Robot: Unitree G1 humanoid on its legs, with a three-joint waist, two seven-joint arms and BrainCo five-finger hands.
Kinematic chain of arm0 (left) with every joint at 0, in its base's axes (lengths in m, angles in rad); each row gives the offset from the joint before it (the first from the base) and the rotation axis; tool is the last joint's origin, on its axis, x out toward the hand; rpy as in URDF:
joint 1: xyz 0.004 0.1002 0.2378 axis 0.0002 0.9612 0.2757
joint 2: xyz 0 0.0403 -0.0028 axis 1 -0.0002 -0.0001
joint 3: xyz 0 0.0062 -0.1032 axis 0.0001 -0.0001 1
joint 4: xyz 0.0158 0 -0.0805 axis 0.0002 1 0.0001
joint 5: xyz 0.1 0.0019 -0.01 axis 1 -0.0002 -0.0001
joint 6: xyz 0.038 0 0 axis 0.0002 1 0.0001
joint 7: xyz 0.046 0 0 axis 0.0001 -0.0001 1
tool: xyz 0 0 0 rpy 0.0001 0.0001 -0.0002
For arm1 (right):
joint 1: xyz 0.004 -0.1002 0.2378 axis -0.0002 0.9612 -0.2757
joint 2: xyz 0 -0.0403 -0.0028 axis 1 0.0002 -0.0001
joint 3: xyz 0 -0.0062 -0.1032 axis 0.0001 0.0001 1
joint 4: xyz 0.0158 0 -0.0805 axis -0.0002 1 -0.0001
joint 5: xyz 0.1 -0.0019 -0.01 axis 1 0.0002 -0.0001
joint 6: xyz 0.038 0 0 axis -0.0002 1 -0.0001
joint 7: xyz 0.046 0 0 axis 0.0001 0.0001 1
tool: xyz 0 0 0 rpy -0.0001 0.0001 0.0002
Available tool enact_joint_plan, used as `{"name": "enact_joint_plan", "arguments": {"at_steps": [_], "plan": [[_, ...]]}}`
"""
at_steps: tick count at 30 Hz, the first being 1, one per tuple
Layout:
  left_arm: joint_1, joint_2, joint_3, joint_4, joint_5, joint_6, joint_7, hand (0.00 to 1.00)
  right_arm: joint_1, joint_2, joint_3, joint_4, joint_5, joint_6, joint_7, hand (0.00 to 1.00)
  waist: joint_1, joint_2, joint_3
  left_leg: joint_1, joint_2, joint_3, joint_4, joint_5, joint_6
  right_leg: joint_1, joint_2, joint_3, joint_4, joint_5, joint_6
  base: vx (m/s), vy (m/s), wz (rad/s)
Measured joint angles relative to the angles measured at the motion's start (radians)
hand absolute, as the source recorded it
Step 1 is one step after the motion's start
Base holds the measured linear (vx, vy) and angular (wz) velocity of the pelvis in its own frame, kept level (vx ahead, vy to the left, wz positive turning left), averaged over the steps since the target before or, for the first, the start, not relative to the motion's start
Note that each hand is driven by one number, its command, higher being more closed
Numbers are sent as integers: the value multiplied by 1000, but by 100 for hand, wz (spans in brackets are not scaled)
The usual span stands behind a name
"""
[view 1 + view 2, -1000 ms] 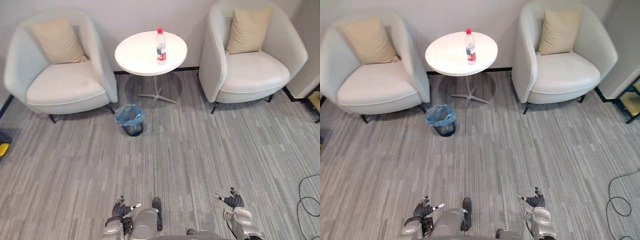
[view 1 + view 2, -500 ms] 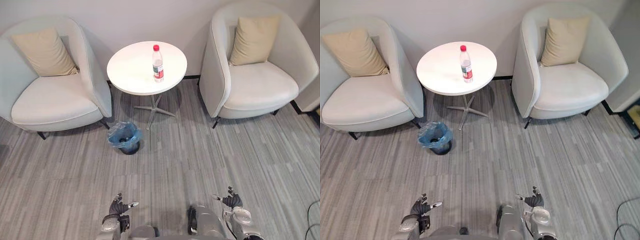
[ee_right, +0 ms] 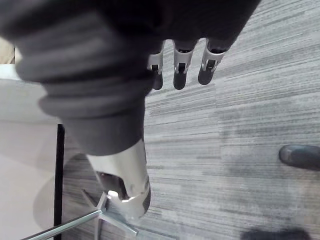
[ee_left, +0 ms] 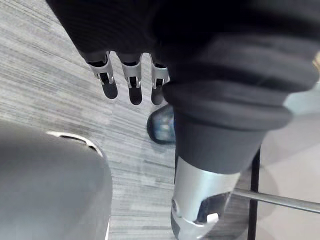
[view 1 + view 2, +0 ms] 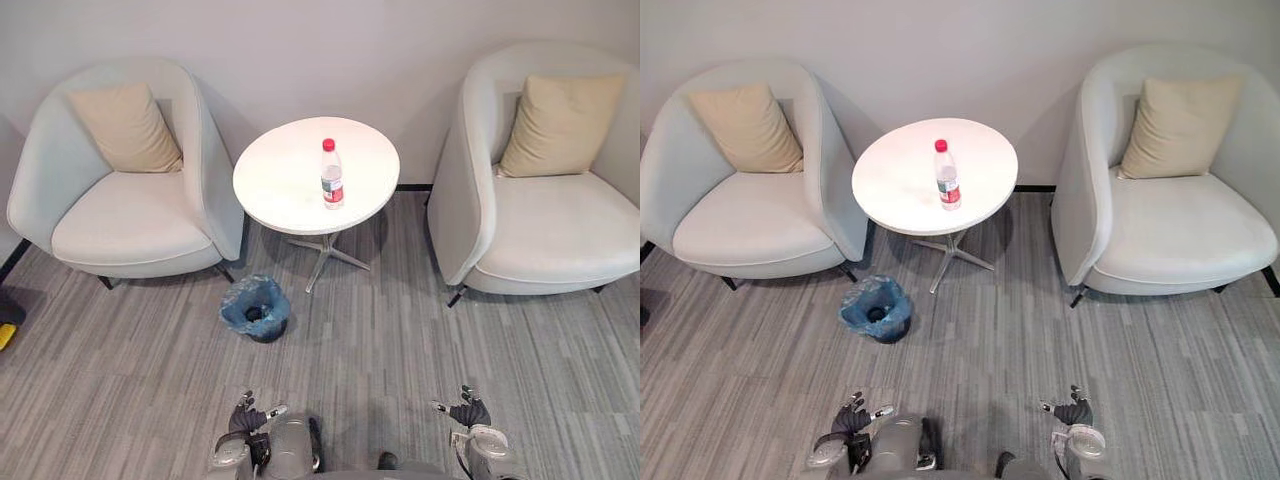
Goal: Gather rubbish on tea table into small bin, then transfer packed bag to large trash can.
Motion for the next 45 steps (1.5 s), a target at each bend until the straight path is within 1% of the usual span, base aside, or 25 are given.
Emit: {"name": "enact_joint_plan", "arguments": {"at_steps": [2, 4, 6, 8, 9, 10, 11, 12, 13, 14, 17, 18, 19, 21, 23, 24, 26, 27, 29, 31, 33, 35, 36, 40, 45], "plan": [[-8, 24, 1, -1, 0, 0, 1, 0, -7, 17, 9, -9, 0, -1, 0, 0, 3, -47, -5, 21, -59, 20, -29, -20, 36, 22, -47, -3, -14, -22, 33, 401, 159, 11], [-16, 29, 0, -1, 1, 0, 0, 0, -15, 14, 8, -10, -2, -2, 0, 0, 2, -64, -1, 0, -77, 18, 41, -74, 75, 35, -69, -3, -16, -29, 45, 382, 126, 18], [-12, 27, 0, 0, 1, 0, 0, 0, -15, 14, 8, -9, -3, -3, 0, 0, 4, -65, -2, 19, -85, 19, 57, -121, 77, 31, -87, 5, 51, -45, 72, 287, 121, 2], [-8, 33, 0, 2, 1, 2, -1, 0, -5, 20, 9, -9, -19, -3, 3, 0, 21, -69, -5, 101, -107, 17, 19, -161, 71, -68, -126, 45, 365, -65, 127, 359, 147, -3], [-8, 36, 0, 2, 1, 2, -1, 0, -5, 23, 10, -9, -22, -3, 3, 0, 20, -74, -8, 122, -117, 11, 6, -164, 76, -102, -140, 56, 456, -55, 158, 316, 69, 31], [-10, 50, -4, 3, 1, 2, 0, 0, 8, 31, 9, 1, -22, -2, 5, 0, 14, -90, -12, 173, -142, -16, -16, -184, 94, -171, -167, 58, 654, -64, 202, 272, 19, 44], [-13, 55, -10, 3, 1, 3, -1, 0, 12, 31, 9, 4, -22, 0, 6, 0, 8, -93, -12, 192, -148, -29, -22, -194, 100, -191, -171, 47, 707, -79, 195, 330, -9, 62], [-11, 60, -16, 3, 1, 3, 0, 0, 14, 30, 9, 9, -22, 1, 6, 0, -6, -95, -13, 218, -151, -52, -29, -202, 102, -218, -173, 28, 750, -100, 167, 334, -40, 68], [-7, 64, -16, 5, 1, 3, 0, 0, 16, 29, 11, 9, -22, 2, 6, 0, -14, -95, -14, 254, -150, -74, -46, -197, 95, -249, -168, -12, 740, -129, 113, 332, -49, 65], [-8, 64, -16, 5, 1, 3, 1, 0, 16, 27, 13, 9, -22, 2, 6, 0, -17, -95, -15, 269, -150, -86, -55, -197, 95, -268, -164, -28, 718, -139, 92, 329, -86, 69], [-15, 60, -16, 5, 1, 3, 1, 0, 7, 23, 16, 7, -21, 2, 6, 0, -37, -71, -7, 308, -98, -144, -64, -194, 77, -356, -83, -27, 479, -137, 43, 343, -159, 63], [-13, 64, -16, 5, 1, 3, 1, 0, 9, 24, 19, 8, -21, 2, 6, 0, -38, -78, -11, 328, -88, -159, -81, -193, 53, -366, -60, 3, 321, -65, 42, 331, -194, 68], [-9, 73, -18, 8, 1, 3, -1, 0, 22, 24, 17, 7, -20, 1, 5, 0, -39, -98, -16, 342, -98, -181, -90, -209, 15, -352, -62, 22, 231, 146, 6, 406, -255, 62], [-7, 58, -15, 17, 1, 4, -2, 0, 30, 7, 14, 10, -20, 1, 4, 0, -30, -71, -23, 355, -58, -206, -95, -214, -11, -339, -29, 9, 242, 123, -25, 306, -204, 27], [-6, 45, -2, 18, 1, 4, -1, 0, 17, 7, 0, 7, -20, -6, 4, 0, -40, -57, -21, 352, -23, -212, -78, -197, -43, -304, -3, -32, 207, 102, -47, 300, -231, 29], [-10, 39, 1, 18, 1, 4, -1, 0, 19, 7, -3, 7, -19, -6, 3, 0, -41, -55, -20, 345, -17, -212, -60, -192, -51, -289, 1, -42, 196, 101, -48, 236, -208, 49], [-16, 12, 5, 4, 1, 0, -3, 0, 42, 14, -21, -7, -11, -6, 2, 0, -34, -51, -17, 255, 17, -213, 181, -179, -105, -194, 19, -80, 120, 98, -60, 201, -162, 49], [-13, 4, 5, 2, 2, 0, -3, 0, 49, 16, -21, -12, -8, -6, 2, 0, -33, -49, -16, 228, 33, -213, 258, -179, -116, -167, 24, -89, 100, 98, -65, 175, -96, 32], [-6, -14, 10, -9, 2, 0, -15, 0, 64, 23, -23, -28, 10, -9, 1, 0, -28, -43, -11, 143, 77, -178, 416, -191, -100, -94, 46, -103, 51, 95, -72, 115, -10, 16], [-9, -12, 11, -12, 2, 0, -16, 0, 66, 31, -24, -47, 25, -11, 1, 0, -28, -37, -8, 105, 76, -151, 361, -203, -78, -78, 40, -96, 44, 93, -68, 53, 82, -7], [-9, -13, 9, -11, 2, 1, -16, 0, 60, 32, -24, -50, 27, -14, 1, 0, -28, -16, -9, 95, 58, -162, 137, -156, -66, -86, 41, -77, 57, 85, -42, 53, 160, -21], [-10, -7, 0, 0, 1, 1, -16, 0, 63, 43, -19, -41, 27, -11, 1, 0, -12, -26, -12, 122, 32, -161, 57, -121, -55, -95, 22, -52, 68, 77, -17, 83, 167, -9], [-16, 8, 0, 7, 1, 0, -14, 0, 78, 46, -21, -40, 27, -10, 0, 0, -4, -51, -17, 144, 0, -151, 7, -106, -40, -94, 4, -33, 46, 86, -3, 114, 109, -1], [-11, 21, -5, 21, 2, 2, -16, 0, 77, 46, -19, -40, 25, -9, 1, 0, -7, -55, -18, 179, -47, -146, -25, -95, -19, -76, -24, -10, 24, 93, 9, 95, 119, 1], [-12, 42, -20, 40, 3, 2, -19, 0, 64, 46, -14, -40, 21, -9, 3, 0, -7, -63, -25, 217, -71, -138, -96, -69, -8, -66, -38, 8, 6, 95, 14, 24, 28, 0]]}}
